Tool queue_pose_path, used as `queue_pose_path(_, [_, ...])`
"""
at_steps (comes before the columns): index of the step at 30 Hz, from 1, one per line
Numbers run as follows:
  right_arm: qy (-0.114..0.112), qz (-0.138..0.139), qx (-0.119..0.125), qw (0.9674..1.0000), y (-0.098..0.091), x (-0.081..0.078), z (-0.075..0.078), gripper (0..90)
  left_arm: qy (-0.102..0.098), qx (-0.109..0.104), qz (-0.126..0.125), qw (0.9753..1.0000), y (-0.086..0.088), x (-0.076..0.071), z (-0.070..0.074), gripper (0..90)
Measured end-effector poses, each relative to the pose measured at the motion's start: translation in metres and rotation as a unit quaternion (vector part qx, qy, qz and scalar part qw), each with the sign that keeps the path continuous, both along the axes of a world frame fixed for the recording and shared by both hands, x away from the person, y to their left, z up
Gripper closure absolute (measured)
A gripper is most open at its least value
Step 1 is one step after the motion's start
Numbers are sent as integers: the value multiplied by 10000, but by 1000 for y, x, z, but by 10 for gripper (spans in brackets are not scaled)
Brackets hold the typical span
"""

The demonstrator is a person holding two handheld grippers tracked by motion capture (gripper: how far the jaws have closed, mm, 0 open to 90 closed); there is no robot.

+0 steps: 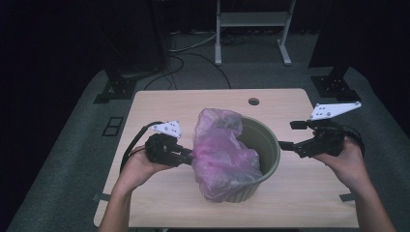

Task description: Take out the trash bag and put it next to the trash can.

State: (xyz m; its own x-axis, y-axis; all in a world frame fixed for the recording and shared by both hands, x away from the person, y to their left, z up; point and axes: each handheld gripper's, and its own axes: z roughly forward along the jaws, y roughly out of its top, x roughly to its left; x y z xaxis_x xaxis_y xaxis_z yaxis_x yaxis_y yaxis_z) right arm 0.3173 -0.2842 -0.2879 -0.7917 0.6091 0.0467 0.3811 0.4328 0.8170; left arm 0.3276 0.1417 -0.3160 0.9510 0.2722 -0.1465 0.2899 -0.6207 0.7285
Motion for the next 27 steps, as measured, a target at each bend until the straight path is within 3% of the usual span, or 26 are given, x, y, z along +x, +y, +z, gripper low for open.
queue_pose_path(4, [30,47,-38,10000,4,1,-2,143,-56,-4,-38,10000,-2,0,0,599])
queue_pose_path(17, [139,97,-142,9998,12,4,-10,143,36,-55,-148,9999,-14,0,-7,351])
queue_pose_path(27, [184,142,-225,9995,18,6,-15,143,95,-148,-318,9993,-22,0,-11,347])
